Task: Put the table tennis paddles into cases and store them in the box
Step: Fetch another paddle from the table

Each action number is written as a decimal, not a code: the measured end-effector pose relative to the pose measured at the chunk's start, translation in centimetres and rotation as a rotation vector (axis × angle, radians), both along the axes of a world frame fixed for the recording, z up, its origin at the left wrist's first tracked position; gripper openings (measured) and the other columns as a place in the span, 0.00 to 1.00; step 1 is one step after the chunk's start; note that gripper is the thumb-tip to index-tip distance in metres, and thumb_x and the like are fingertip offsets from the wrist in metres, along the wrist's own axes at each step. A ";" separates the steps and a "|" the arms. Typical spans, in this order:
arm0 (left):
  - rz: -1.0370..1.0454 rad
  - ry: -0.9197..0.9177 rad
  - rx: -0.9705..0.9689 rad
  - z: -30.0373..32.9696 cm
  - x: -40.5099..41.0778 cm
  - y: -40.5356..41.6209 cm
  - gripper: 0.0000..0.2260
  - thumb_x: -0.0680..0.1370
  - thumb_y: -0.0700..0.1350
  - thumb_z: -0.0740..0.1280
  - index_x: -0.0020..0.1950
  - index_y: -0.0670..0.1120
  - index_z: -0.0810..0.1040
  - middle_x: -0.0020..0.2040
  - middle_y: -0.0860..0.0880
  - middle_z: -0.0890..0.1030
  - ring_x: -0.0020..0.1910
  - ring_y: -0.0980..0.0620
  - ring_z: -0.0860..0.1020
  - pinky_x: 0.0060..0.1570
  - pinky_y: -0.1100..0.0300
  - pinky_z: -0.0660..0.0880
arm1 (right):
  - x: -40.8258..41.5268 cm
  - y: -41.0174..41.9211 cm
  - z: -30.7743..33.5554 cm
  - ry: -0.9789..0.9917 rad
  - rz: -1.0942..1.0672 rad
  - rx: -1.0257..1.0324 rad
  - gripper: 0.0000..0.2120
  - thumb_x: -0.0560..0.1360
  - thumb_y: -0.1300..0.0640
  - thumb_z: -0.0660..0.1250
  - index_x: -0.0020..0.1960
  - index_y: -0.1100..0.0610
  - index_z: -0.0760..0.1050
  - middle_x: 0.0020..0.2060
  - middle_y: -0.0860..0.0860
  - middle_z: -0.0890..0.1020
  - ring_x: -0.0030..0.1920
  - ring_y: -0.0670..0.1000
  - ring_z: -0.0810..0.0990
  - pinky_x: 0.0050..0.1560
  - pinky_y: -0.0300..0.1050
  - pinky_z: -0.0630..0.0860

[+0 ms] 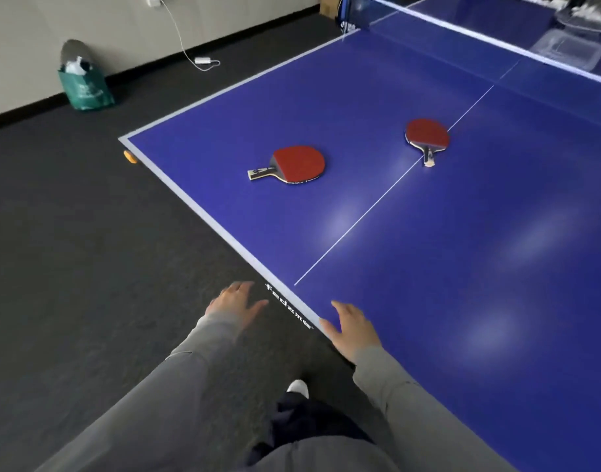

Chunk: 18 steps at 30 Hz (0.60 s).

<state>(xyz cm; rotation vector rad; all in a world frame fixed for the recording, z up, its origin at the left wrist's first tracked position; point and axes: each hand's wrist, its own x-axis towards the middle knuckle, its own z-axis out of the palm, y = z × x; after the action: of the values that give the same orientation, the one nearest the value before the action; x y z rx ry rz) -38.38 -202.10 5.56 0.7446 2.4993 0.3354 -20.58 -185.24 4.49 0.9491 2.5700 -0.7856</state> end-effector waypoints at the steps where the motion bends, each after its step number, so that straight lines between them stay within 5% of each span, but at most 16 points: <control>1: 0.001 0.002 0.019 0.2 -1.1 1.0 0.28 0.77 0.59 0.63 0.73 0.47 0.65 0.71 0.47 0.69 0.70 0.46 0.67 0.67 0.50 0.66 | -0.7 1.0 0.1 0.019 -0.034 -0.012 0.28 0.80 0.43 0.56 0.75 0.55 0.59 0.72 0.52 0.66 0.72 0.54 0.61 0.69 0.49 0.61; 18: 0.021 0.151 0.122 -0.8 -20.2 15.2 0.35 0.74 0.57 0.69 0.75 0.46 0.59 0.73 0.47 0.63 0.71 0.44 0.64 0.66 0.46 0.64 | -8.2 14.5 -0.1 0.110 -0.528 -0.035 0.28 0.79 0.44 0.59 0.75 0.55 0.59 0.72 0.52 0.66 0.73 0.53 0.62 0.71 0.51 0.63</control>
<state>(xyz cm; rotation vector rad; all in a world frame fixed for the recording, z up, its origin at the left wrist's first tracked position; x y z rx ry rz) -58.55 -186.95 4.72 0.8197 2.6488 0.4586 -28.79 -170.78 4.44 1.6463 2.4021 -1.0323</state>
